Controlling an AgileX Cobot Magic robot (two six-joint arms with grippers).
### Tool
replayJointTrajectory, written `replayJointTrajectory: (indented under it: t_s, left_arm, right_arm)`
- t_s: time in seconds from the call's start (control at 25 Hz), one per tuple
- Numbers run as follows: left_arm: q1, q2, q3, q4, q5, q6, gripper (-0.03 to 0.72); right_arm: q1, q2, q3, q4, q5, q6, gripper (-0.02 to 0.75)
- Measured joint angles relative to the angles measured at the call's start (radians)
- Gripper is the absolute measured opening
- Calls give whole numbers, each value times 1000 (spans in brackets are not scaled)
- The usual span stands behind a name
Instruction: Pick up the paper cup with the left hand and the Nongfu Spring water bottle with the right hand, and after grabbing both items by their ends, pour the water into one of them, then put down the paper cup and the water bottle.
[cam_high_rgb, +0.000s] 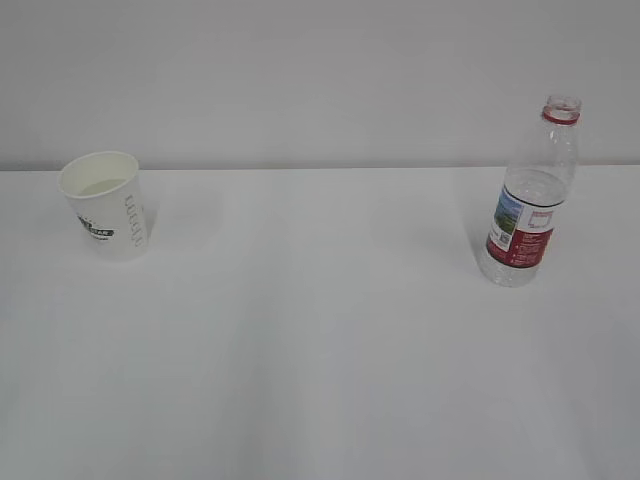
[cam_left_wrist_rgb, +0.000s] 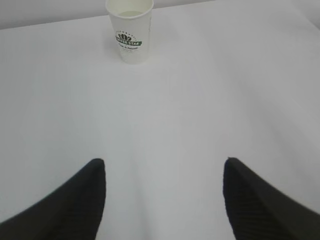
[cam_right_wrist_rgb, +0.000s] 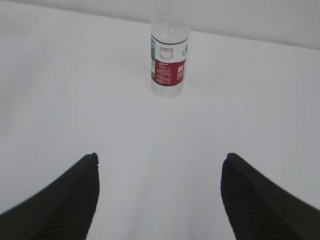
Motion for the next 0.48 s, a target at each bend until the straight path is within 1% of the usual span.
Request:
replayJointTrajectory:
  t_s: [0.08,0.24,0.36,0.48]
  left_arm:
    - [0,0,0,0,0,0,534]
    - [0,0,0,0,0,0,534]
    - [0,0,0,0,0,0,534]
    - [0,0,0,0,0,0,534]
  right_arm:
    - [0,0,19,19,-50,-2,569]
    - [0,0,28,35,-73,-8,569]
    - [0,0,26,46,-65,-16,569]
    - [0,0,8,56,-25,-20,568]
